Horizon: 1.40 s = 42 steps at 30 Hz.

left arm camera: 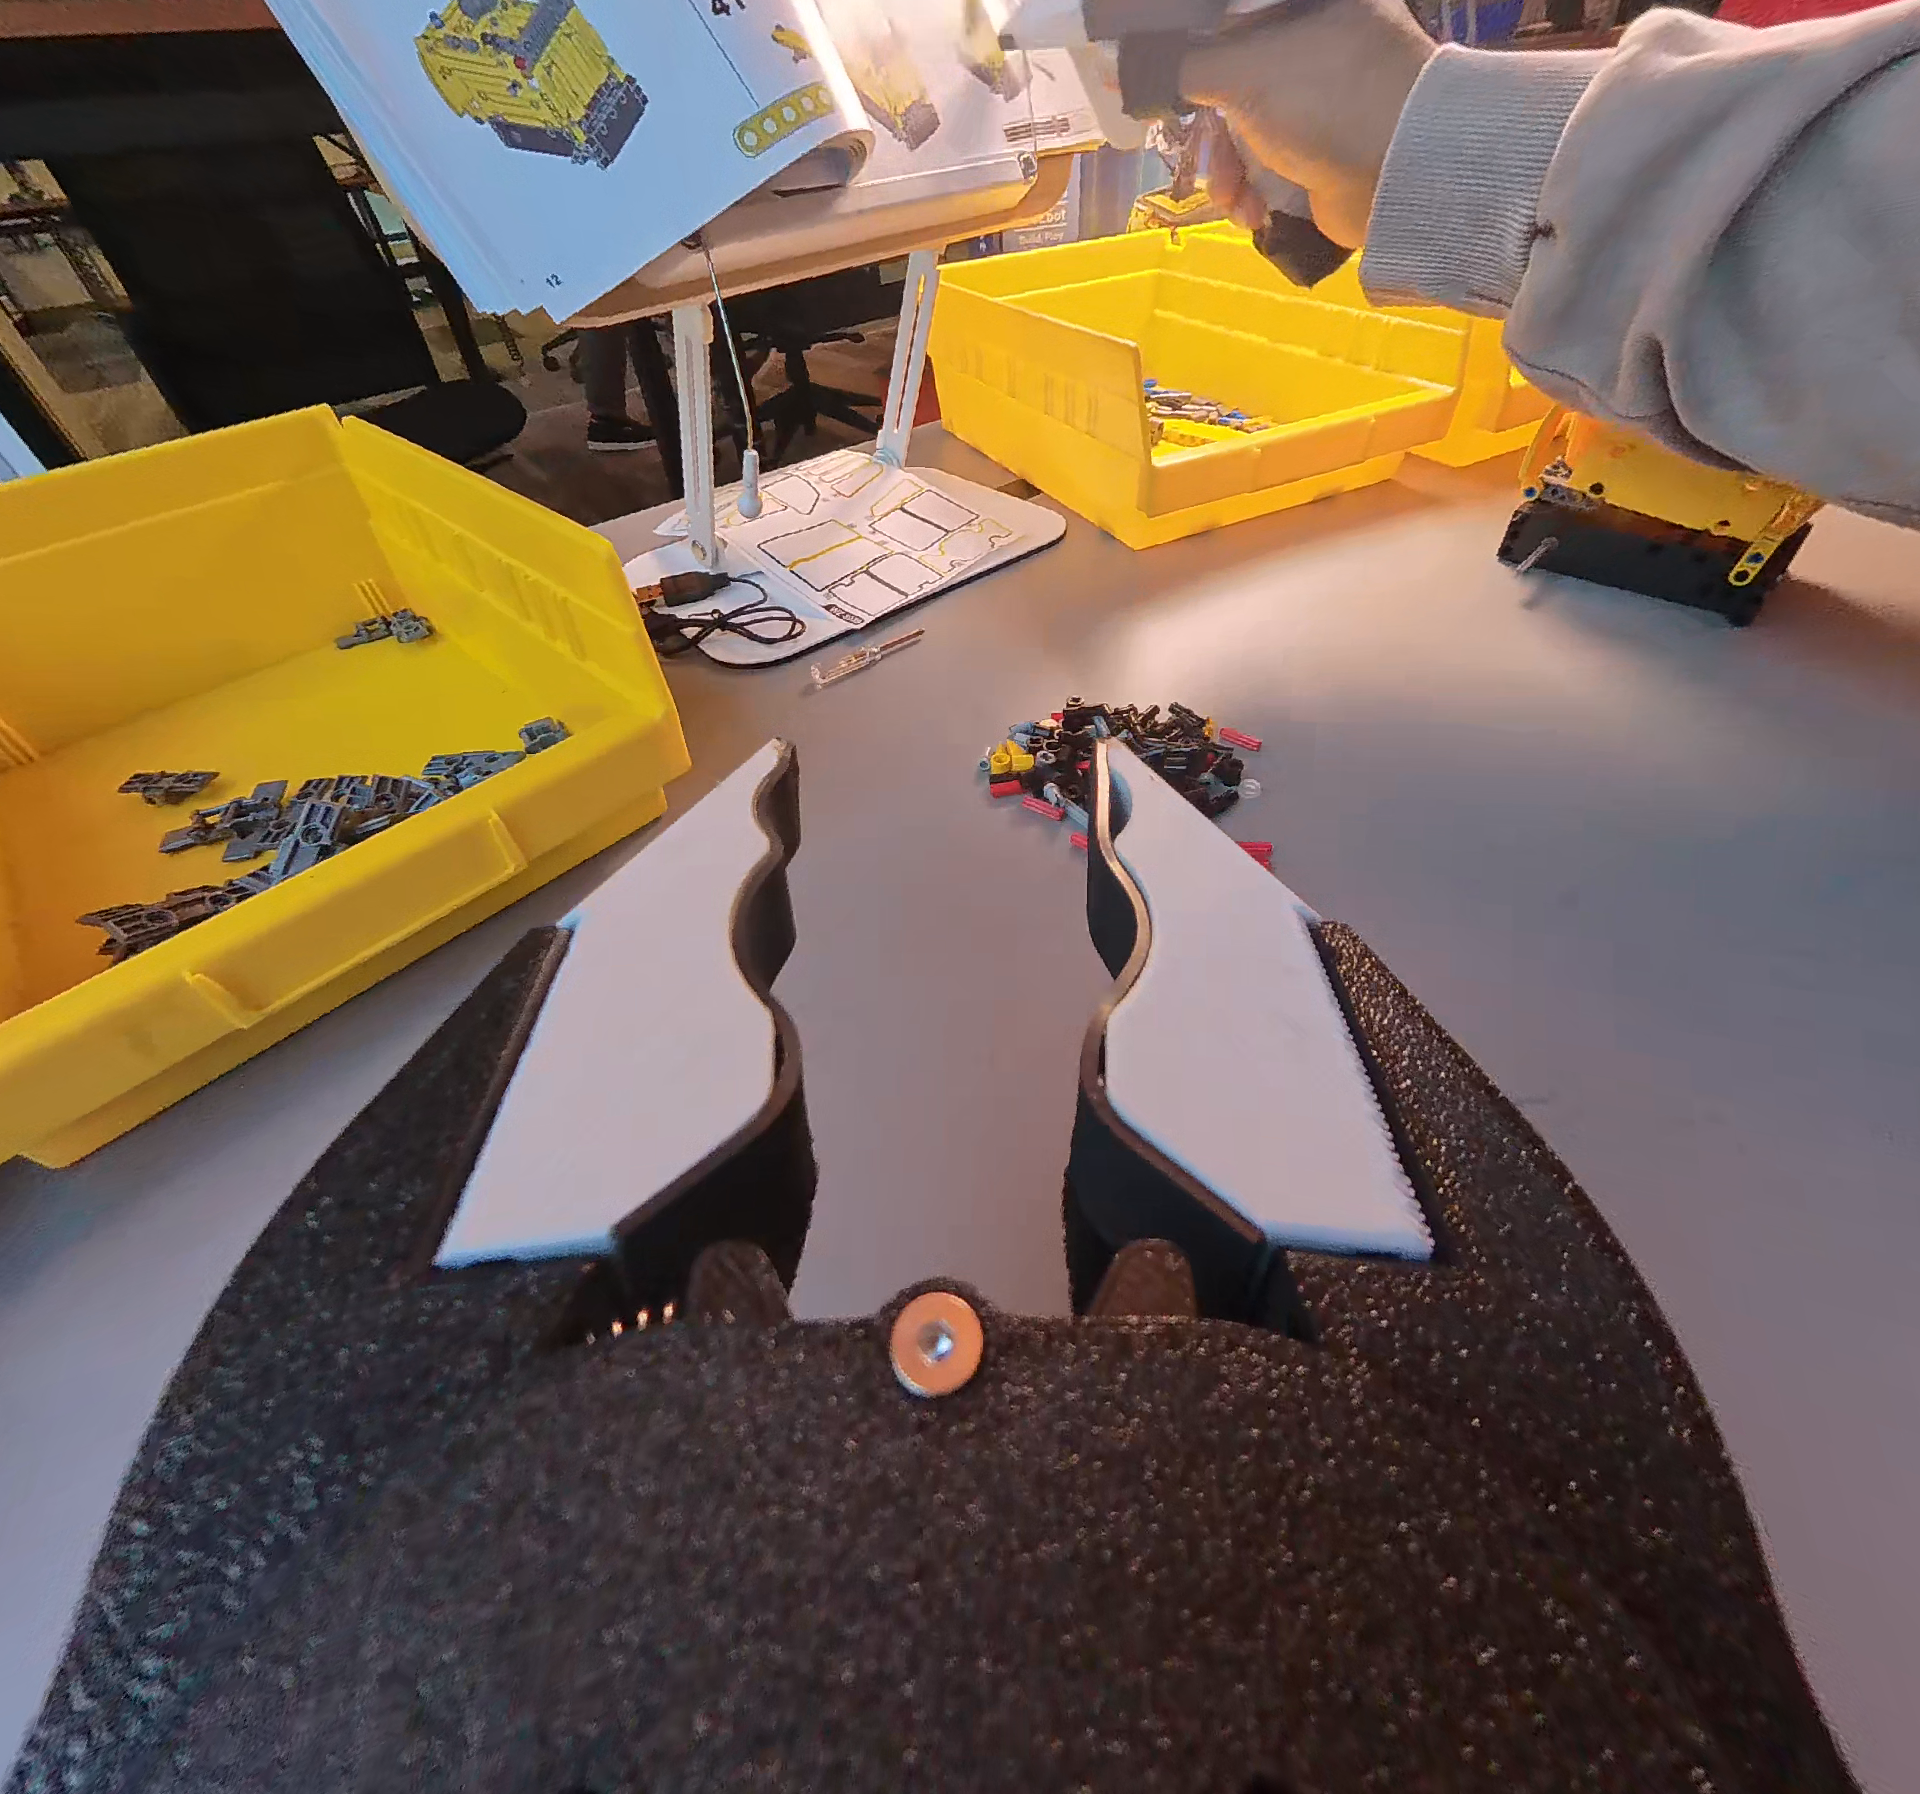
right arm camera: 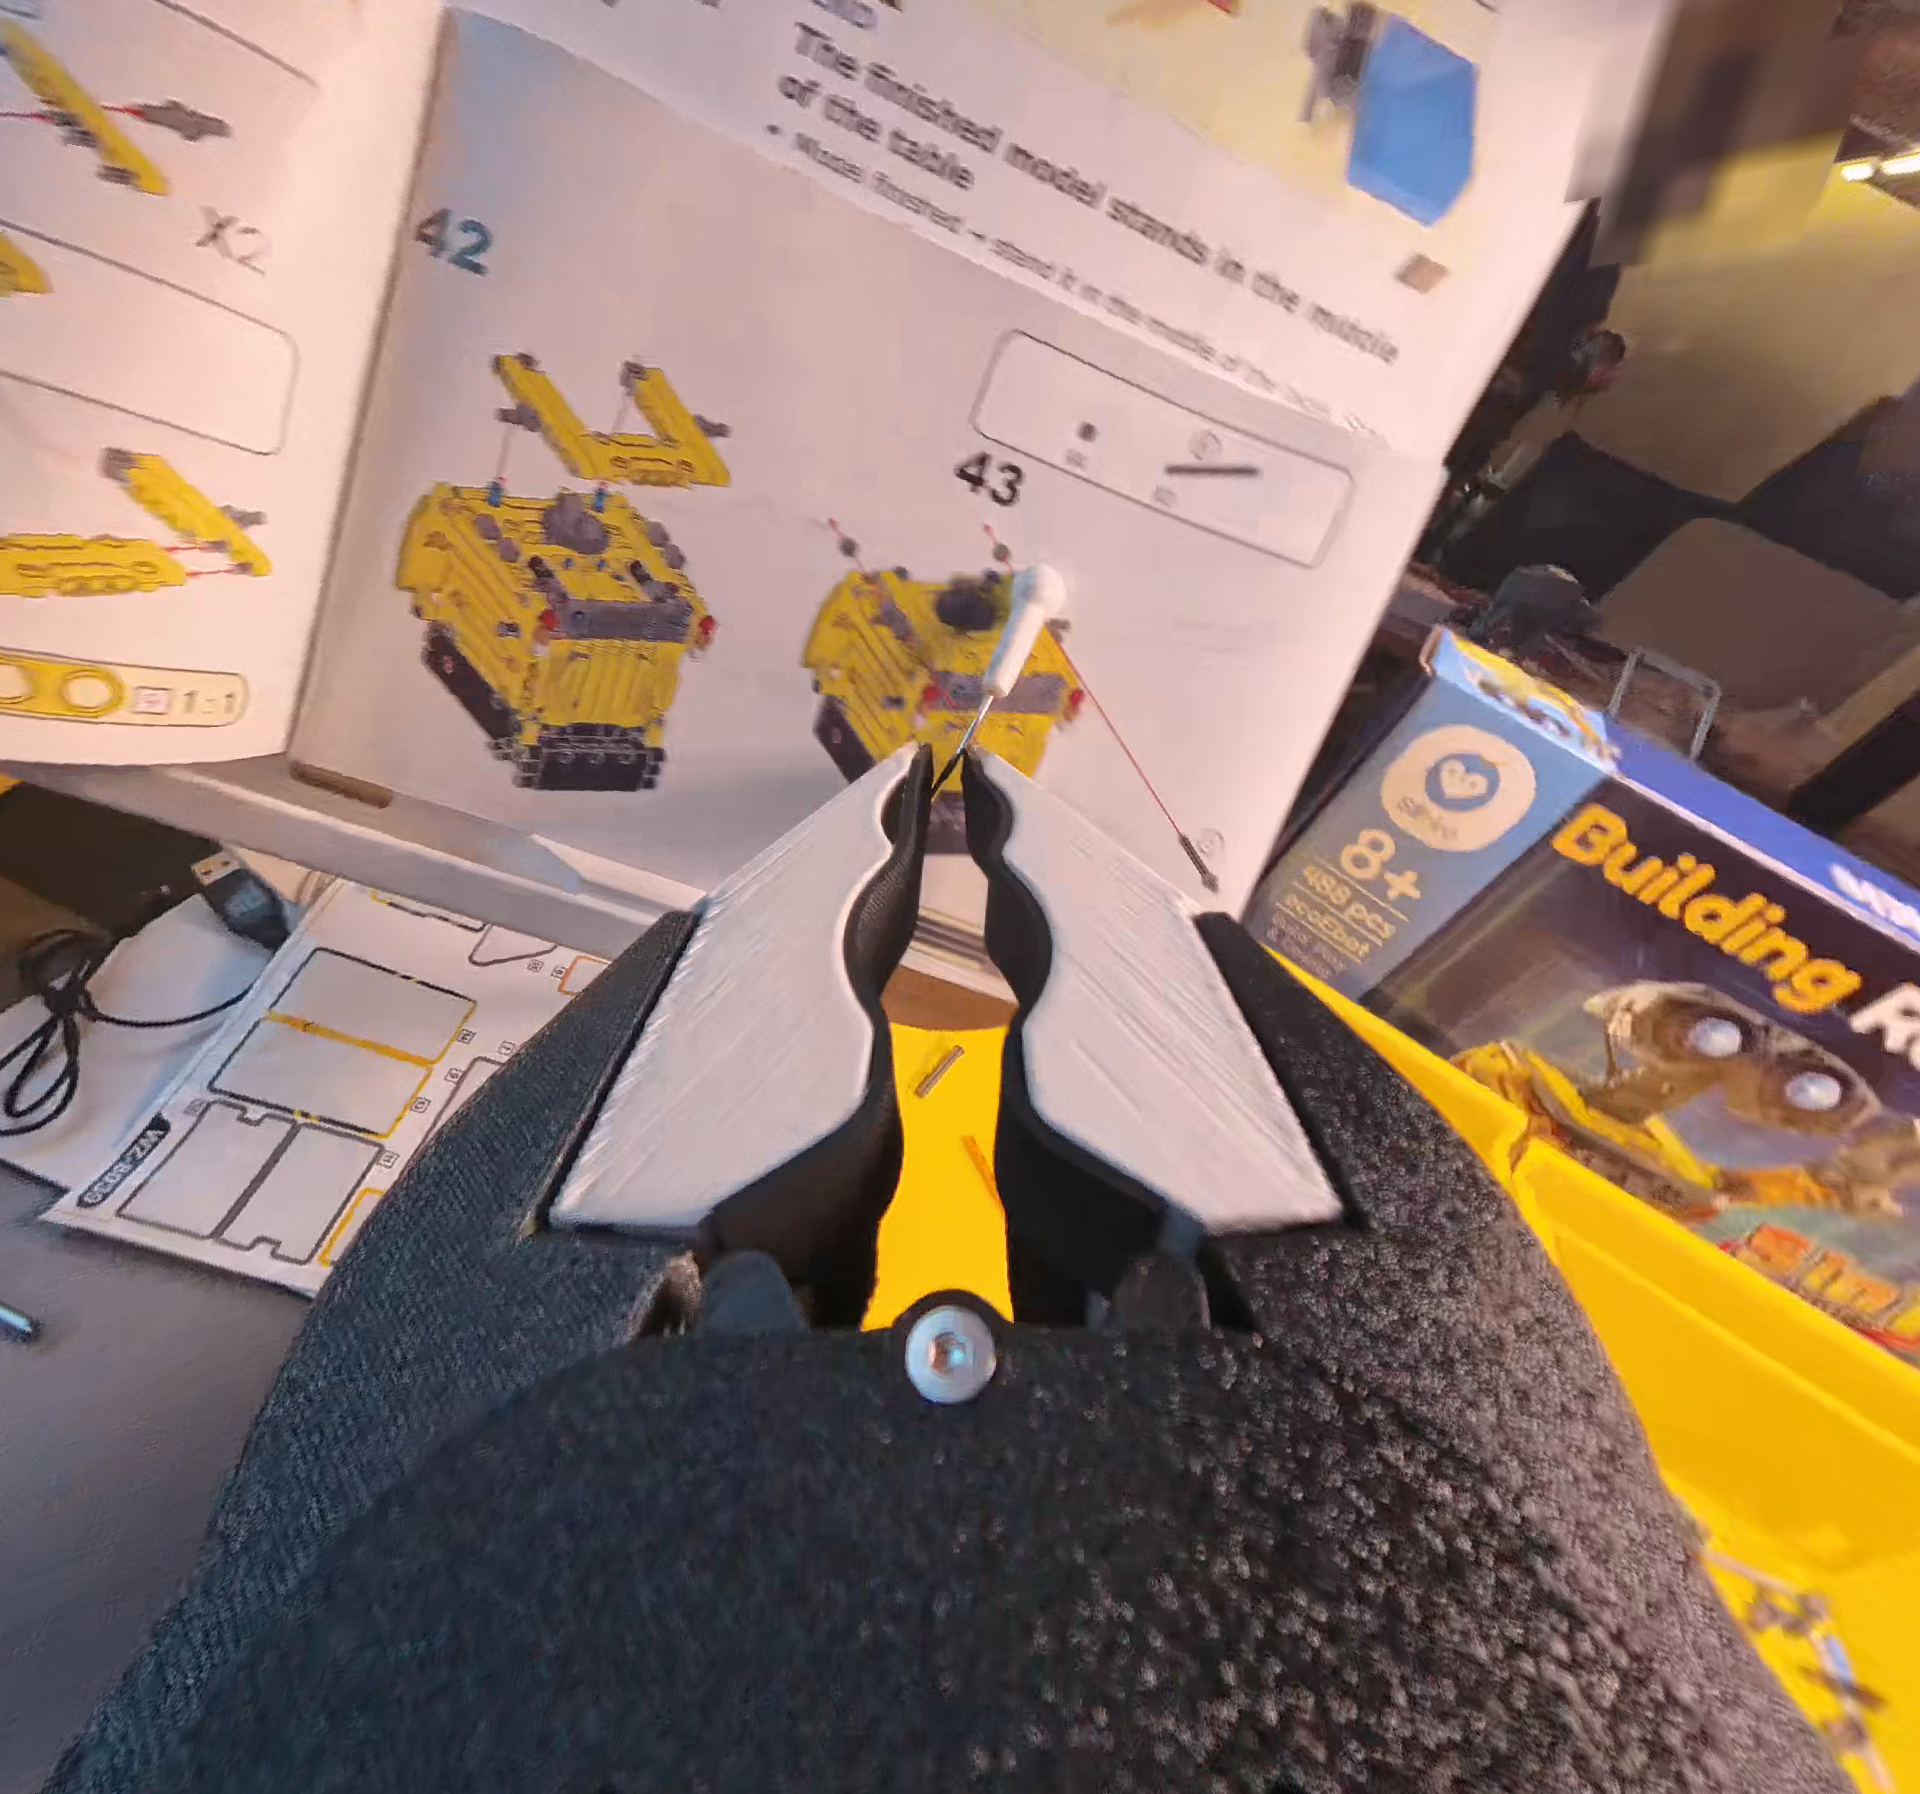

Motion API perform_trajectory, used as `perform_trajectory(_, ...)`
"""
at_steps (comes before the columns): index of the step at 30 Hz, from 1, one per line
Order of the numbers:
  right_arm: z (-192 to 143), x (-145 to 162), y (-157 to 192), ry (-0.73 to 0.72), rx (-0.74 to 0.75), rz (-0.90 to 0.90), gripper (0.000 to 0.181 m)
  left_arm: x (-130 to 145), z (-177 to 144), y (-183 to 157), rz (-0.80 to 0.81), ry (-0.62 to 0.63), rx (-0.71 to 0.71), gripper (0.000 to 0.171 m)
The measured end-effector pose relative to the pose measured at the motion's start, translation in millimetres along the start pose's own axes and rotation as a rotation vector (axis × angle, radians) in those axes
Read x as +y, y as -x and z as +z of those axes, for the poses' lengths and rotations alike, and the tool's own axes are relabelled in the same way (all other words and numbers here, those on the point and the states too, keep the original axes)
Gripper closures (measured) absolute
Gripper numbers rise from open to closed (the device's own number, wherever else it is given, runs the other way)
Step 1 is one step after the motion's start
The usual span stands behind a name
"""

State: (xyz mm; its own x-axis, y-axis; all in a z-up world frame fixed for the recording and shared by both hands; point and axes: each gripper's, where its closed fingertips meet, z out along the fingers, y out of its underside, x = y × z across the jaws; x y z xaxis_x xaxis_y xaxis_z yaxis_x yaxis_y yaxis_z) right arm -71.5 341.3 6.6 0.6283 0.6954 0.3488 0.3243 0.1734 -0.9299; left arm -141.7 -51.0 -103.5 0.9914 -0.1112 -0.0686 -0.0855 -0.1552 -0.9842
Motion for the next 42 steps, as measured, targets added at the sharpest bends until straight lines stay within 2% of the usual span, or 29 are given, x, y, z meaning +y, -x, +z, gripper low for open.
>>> perform_trajectory(5,-12,42,-20,0.034,0.019,0.329,0.168,2,3,0,-0.009,0.009,0.008,0.117)
perform_trajectory(12,-21,61,-14,0.075,-0.056,0.606,0.164,3,2,1,-0.007,0.012,0.003,0.117)
perform_trajectory(13,-23,62,-14,0.073,-0.062,0.657,0.155,2,1,1,-0.008,0.007,0.002,0.117)
perform_trajectory(14,-25,62,-12,0.069,-0.081,0.708,0.133,1,0,2,-0.010,0.005,0.002,0.117)
perform_trajectory(16,-31,61,-11,0.060,-0.112,0.791,0.118,-1,0,2,-0.012,-0.001,0.002,0.117)
perform_trajectory(17,-36,60,-15,0.052,-0.086,0.791,0.111,-1,-1,2,-0.013,-0.003,0.005,0.117)
perform_trajectory(19,-49,46,-24,-0.019,-0.016,0.696,0.108,-2,-1,0,-0.011,-0.007,0.010,0.117)
perform_trajectory(21,-58,17,-11,-0.097,-0.031,0.537,0.109,-2,0,-1,-0.009,-0.006,0.014,0.117)
perform_trajectory(26,-48,-51,81,-0.148,-0.202,0.132,0.097,2,2,-3,-0.003,0.008,0.025,0.117)
perform_trajectory(28,-31,-63,114,-0.127,-0.206,-0.009,0.092,5,3,-4,-0.001,0.018,0.024,0.118)
perform_trajectory(30,-8,-62,133,-0.066,-0.182,-0.093,0.086,7,4,-4,0.004,0.027,0.020,0.118)
perform_trajectory(32,8,-60,133,-0.040,-0.136,-0.118,0.093,9,4,-3,0.009,0.034,0.016,0.118)
perform_trajectory(34,12,-64,130,-0.057,-0.124,-0.107,0.115,10,4,-2,0.009,0.036,0.014,0.118)
perform_trajectory(36,10,-68,126,-0.086,-0.122,-0.078,0.128,10,4,-1,-0.001,0.034,0.017,0.118)
perform_trajectory(42,-3,-68,101,-0.126,-0.151,0.034,0.135,13,9,-3,-0.016,0.049,0.037,0.118)
